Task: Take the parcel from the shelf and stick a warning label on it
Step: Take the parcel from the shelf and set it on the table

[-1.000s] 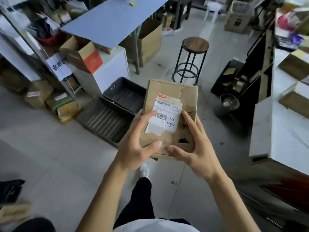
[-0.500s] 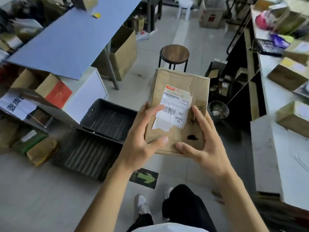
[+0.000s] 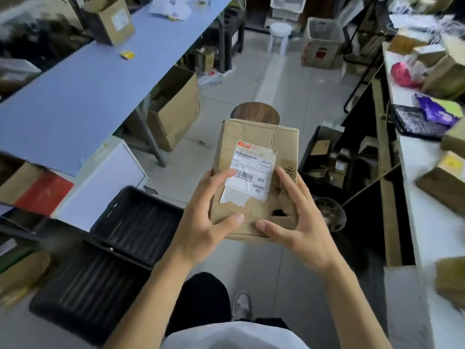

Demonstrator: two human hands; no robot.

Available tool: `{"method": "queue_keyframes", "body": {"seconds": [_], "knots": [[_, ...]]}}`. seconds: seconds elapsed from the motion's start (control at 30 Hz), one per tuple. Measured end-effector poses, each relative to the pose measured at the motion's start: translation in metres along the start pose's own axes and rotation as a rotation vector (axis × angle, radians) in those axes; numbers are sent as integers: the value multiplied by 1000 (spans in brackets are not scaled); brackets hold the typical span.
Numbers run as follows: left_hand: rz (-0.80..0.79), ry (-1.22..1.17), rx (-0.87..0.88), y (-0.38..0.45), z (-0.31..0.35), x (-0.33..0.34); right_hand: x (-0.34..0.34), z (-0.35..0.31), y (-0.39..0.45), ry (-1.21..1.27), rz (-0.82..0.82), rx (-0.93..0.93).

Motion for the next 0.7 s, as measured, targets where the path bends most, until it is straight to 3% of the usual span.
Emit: {"method": "queue_keyframes", "body": {"seconds": [0.37,0.7], "knots": [[225,-98,-85,162,-55,-96,-63,14,228,-130,-178,-26],[268,-84,-140,332,-82,-220,-108,4,436,-111,-193,-14]]}}
Point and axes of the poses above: each hand's wrist, its own y-axis towards the middle knuckle, its own x-axis out of the palm, z = x × y, the point moved 3 cm from there along y, towards the middle knuckle, and after that the axes turned 14 degrees about -z, right-handed, at the moved point
